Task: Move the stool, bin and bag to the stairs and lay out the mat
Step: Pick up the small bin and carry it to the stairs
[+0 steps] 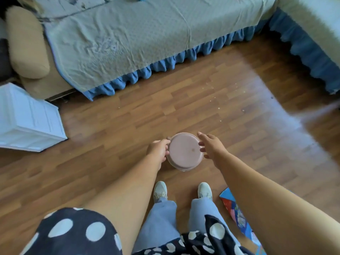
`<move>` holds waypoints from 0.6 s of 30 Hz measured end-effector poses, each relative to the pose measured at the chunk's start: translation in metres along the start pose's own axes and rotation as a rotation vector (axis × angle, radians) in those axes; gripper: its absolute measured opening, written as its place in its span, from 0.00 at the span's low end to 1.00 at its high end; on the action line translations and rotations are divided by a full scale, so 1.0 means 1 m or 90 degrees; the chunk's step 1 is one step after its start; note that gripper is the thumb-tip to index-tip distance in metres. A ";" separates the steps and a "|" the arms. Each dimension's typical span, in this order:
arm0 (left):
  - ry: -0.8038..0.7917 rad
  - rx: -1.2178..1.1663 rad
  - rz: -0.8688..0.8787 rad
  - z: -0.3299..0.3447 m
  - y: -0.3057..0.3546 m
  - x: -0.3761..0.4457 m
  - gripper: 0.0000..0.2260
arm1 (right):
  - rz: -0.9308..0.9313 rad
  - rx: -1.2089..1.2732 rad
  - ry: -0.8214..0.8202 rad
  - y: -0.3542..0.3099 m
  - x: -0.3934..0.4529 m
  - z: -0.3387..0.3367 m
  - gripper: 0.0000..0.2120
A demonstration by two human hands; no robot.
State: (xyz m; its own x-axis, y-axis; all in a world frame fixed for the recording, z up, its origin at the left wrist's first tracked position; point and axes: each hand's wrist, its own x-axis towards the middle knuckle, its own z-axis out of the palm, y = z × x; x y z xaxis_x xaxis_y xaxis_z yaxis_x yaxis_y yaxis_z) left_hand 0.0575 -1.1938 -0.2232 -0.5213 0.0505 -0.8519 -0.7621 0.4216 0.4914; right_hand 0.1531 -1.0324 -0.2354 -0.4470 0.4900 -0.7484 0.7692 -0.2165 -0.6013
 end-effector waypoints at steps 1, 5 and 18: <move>0.008 -0.010 -0.005 0.004 -0.004 -0.002 0.04 | -0.005 -0.014 -0.010 0.002 0.001 -0.004 0.20; 0.048 -0.063 -0.021 0.021 -0.014 -0.002 0.05 | -0.013 -0.076 -0.056 0.008 0.016 -0.022 0.25; 0.113 -0.198 -0.024 0.092 -0.047 0.033 0.09 | -0.017 -0.155 -0.127 0.031 0.093 -0.038 0.25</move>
State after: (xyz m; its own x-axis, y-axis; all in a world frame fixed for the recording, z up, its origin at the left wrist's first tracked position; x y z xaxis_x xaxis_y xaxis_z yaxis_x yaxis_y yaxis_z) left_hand 0.1115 -1.1284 -0.2908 -0.5289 -0.1286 -0.8389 -0.8479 0.1237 0.5156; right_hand 0.1531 -0.9613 -0.3130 -0.5308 0.3127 -0.7877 0.8318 0.0143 -0.5549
